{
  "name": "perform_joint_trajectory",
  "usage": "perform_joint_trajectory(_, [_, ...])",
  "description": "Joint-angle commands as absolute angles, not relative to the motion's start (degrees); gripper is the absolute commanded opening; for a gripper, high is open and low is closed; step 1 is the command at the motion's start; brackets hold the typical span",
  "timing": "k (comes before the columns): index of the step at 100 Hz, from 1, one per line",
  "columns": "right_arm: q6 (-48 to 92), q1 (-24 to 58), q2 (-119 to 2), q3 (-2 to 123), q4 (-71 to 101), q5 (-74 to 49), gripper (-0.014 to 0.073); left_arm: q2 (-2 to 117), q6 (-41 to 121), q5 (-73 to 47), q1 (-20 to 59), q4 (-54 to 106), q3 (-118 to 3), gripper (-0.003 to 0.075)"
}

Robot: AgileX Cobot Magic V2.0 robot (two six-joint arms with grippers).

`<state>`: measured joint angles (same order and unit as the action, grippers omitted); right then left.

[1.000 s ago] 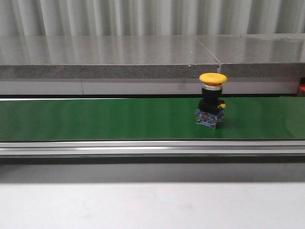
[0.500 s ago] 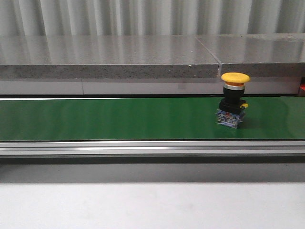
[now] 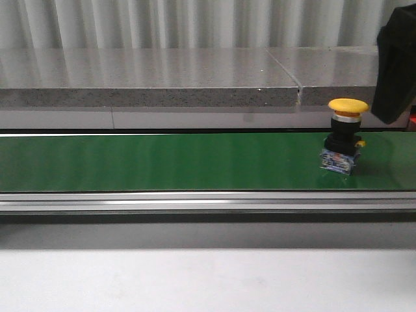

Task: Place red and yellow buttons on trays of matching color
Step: 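Grasp the yellow button off the belt with the right gripper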

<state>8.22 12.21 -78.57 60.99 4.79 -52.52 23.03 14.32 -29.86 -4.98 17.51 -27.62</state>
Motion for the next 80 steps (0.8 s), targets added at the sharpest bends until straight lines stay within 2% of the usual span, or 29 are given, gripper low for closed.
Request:
perform_joint_trajectory(1, [8.95,12.45,-78.94,62.29,5.07,-48.36,0.0664,23.55,14.42,-25.64,-4.53,18.61,-29.08,-0.0020])
perform_joint_trajectory(49, [8.95,12.45,-87.07,63.97,5.14,-40.54,0.0652,23.55,14.42,-25.64,-4.53,18.61,-29.08,-0.0020])
perform_joint_trajectory(59, [8.95,12.45,-87.86,63.97,5.14,-41.23,0.0541,23.55,14.42,-25.64,-4.53,18.61,-29.08,-0.0020])
perform_joint_trajectory(66, [8.76,12.45,-87.92,63.97,5.14,-41.92,0.0401,23.55,14.42,-25.64,-4.53,18.61,-29.08,-0.0020])
perform_joint_trajectory(72, [8.71,12.45,-87.80,63.99,5.14,-42.37,0.0245,23.55,14.42,-25.64,-4.53,18.61,-29.08,-0.0020])
perform_joint_trajectory(80, [8.71,12.45,-87.80,64.20,5.14,-43.20,0.0117,23.55,14.42,-25.64,-4.53,18.61,-29.08,-0.0020])
